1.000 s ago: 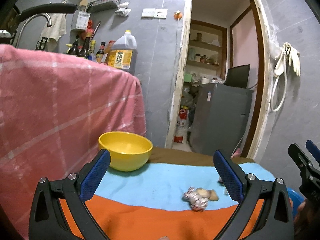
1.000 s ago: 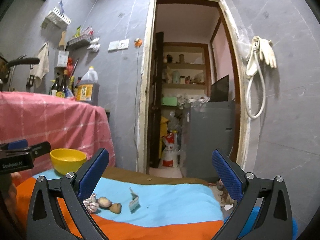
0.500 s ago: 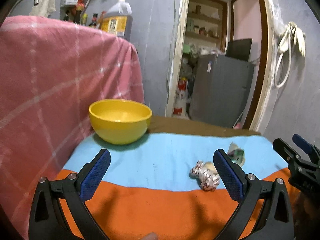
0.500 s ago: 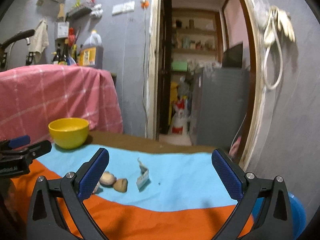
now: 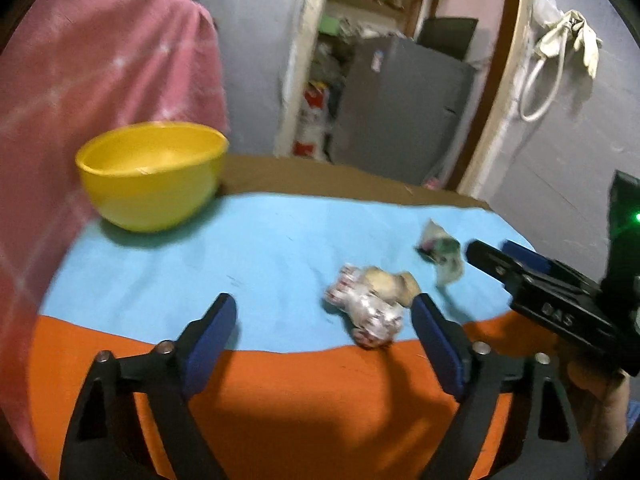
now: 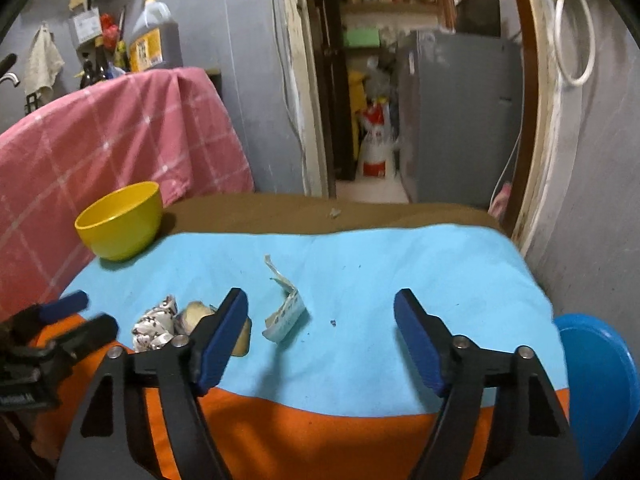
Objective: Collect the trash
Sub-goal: 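Grasp the silver foil wrapper with the left gripper while the right gripper grasps a white paper carton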
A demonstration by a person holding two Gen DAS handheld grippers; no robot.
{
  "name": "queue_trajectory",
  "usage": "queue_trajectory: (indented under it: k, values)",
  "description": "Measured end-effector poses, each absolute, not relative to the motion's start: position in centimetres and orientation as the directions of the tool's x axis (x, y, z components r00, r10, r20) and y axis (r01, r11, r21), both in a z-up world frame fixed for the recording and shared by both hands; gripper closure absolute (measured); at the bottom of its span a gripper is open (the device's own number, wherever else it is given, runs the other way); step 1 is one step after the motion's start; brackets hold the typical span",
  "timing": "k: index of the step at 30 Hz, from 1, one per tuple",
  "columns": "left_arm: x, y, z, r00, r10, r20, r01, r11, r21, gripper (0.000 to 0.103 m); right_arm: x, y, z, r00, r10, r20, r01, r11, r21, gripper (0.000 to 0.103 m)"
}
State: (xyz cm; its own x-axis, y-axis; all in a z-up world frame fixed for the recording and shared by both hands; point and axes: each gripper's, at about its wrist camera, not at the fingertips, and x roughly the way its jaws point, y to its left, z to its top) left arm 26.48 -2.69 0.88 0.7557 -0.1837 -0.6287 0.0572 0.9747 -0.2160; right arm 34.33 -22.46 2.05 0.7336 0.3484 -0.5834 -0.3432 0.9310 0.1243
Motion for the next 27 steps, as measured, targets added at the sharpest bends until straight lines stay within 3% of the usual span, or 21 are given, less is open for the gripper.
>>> queue_trajectory:
  k: [2,6,10,13,17,20,27]
  values:
    - [27.2,-2.7,0.5,0.728,-0.217,-0.650,0.064,0.966,-0.251,0.036,35.0,-22.3,1.7,0.705,0.363,-0.609,-0.349,0.925,0.148,0.043]
    - [28.3,-2.6,-0.1,0.686,-0.271,-0.675,0.069,0.948,-0.310,0.047,35.8,-21.9,1.2,0.661,0.380,-0.647,-0.365,0.916,0.165,0.056]
    - [28.5,-2.4,0.0,0.675,-0.304,-0.672,0.082,0.936,-0.341,0.054,36.2,-21.2,1.0,0.636,0.387,-0.667,-0.378,0.910,0.167,0.063]
    - [28.8,-2.5,0.1,0.661,-0.331,-0.673,0.094,0.927,-0.364,0.068,36.8,-21.1,0.7,0.605,0.414,-0.680,-0.383,0.900,0.207,0.067]
    - [28.7,-2.5,0.3,0.652,-0.352,-0.672,0.104,0.919,-0.381,0.078,37.6,-21.0,0.1,0.562,0.438,-0.702,-0.382,0.890,0.249,0.091]
    - [28.5,-2.6,0.5,0.653,-0.355,-0.669,0.112,0.919,-0.377,0.084,37.3,-21.0,0.3,0.571,0.441,-0.692,-0.386,0.889,0.247,0.095]
    - [27.7,-2.9,1.3,0.682,-0.340,-0.647,0.118,0.925,-0.361,0.085,36.1,-21.4,1.0,0.621,0.443,-0.646,-0.394,0.890,0.232,0.098]
